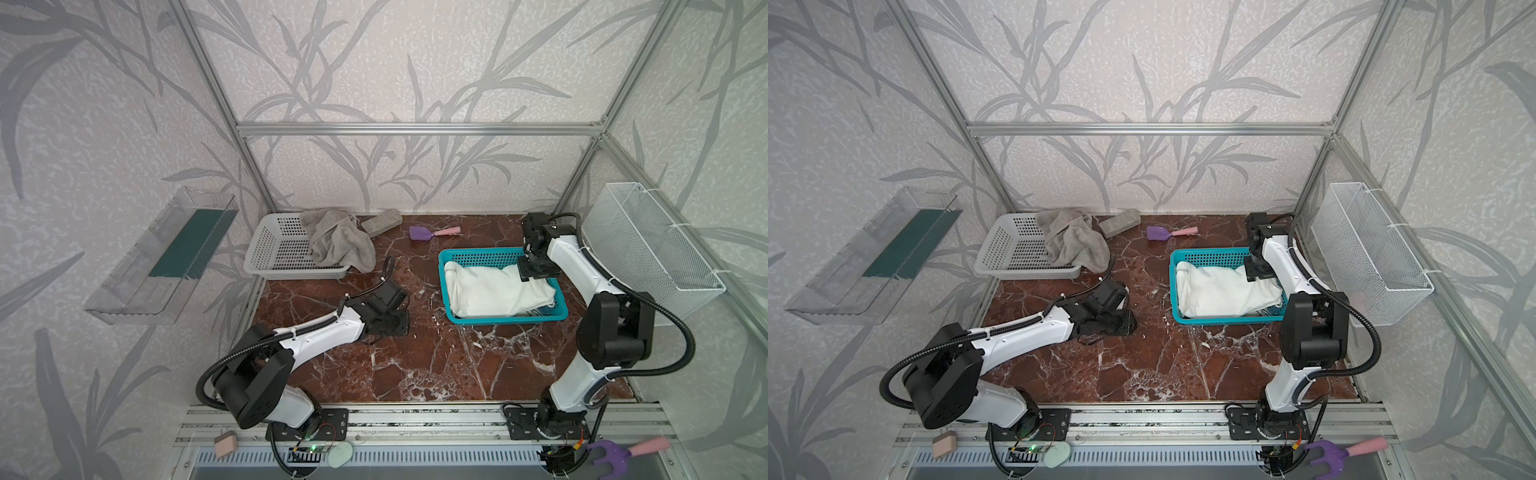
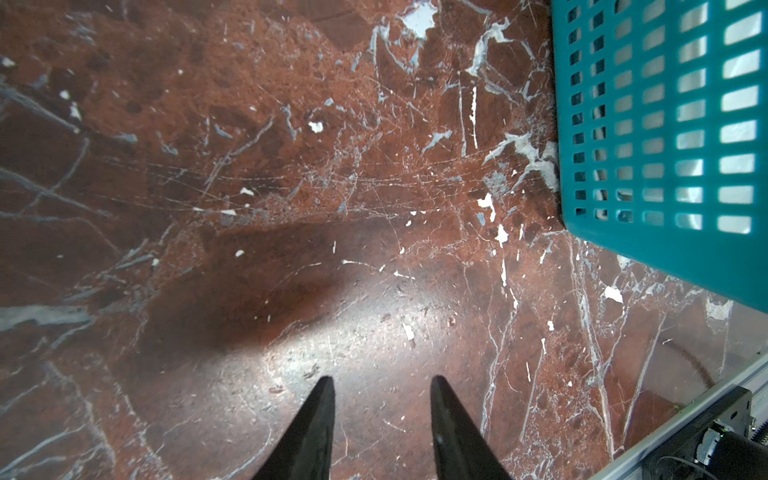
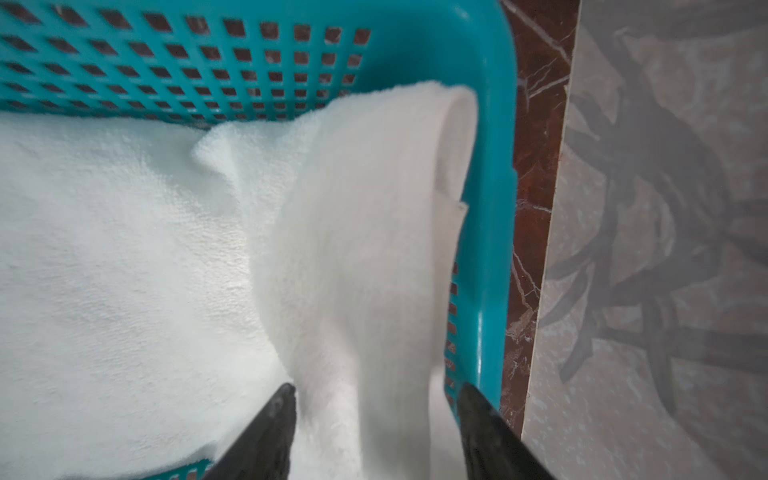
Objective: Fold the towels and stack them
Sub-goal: 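Lower the white towel into the teal basket with the right gripper, then press the towel flat with the right gripper while left reaches for the grey towel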
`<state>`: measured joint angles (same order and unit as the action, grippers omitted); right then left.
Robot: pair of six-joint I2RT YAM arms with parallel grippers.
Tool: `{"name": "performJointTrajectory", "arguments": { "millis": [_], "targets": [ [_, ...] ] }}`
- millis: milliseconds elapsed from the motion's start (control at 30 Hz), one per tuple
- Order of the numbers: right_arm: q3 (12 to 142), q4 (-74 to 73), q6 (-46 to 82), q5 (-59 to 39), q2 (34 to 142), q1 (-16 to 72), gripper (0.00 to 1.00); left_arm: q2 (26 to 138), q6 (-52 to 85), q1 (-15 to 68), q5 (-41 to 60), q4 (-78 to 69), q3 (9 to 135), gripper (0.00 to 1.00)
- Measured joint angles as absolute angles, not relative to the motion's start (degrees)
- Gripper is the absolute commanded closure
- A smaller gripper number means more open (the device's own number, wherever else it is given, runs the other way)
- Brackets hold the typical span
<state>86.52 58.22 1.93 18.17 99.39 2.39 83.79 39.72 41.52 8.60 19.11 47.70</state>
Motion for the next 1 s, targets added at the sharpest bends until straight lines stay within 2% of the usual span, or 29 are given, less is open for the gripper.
{"name": "performJointTrajectory", "arguments": {
  "millis": [167, 300, 433, 467, 533, 733, 800, 1000],
  "targets": [
    [88.09, 58.65, 1.83, 17.02, 94.43, 3.57, 0.35, 83.79, 38.98, 41.43, 8.36, 19.73, 48.71, 0.60],
    [85.32, 56.05, 1.72, 12.60, 90.94, 4.60, 0.46, 83.85, 38.63, 41.36, 8.19, 19.90, 48.88, 0.60],
    [77.87, 52.53, 1.78, 8.29, 90.61, 5.34, 0.81, 85.17, 38.35, 41.04, 8.05, 20.91, 50.46, 0.60],
    [76.27, 51.92, 1.78, 8.12, 91.66, 5.41, 0.87, 85.54, 38.19, 40.86, 7.97, 21.30, 51.07, 0.60],
    [74.46, 51.20, 1.85, 9.19, 95.20, 5.30, 0.92, 86.11, 37.95, 40.64, 7.51, 22.76, 52.80, 0.60],
    [74.74, 48.42, 2.68, 11.77, 110.41, 1.06, 0.92, 86.91, 35.62, 38.72, 4.43, 28.08, 60.10, 0.59],
    [77.23, 49.34, 3.16, 12.14, 111.63, 0.12, 0.90, 86.91, 34.68, 37.78, 3.33, 29.56, 62.13, 0.58],
    [84.07, 49.17, 3.42, 14.13, 116.38, -2.98, 0.83, 87.31, 29.47, 31.68, -1.15, 36.58, 71.02, 0.46]
  ]
}}
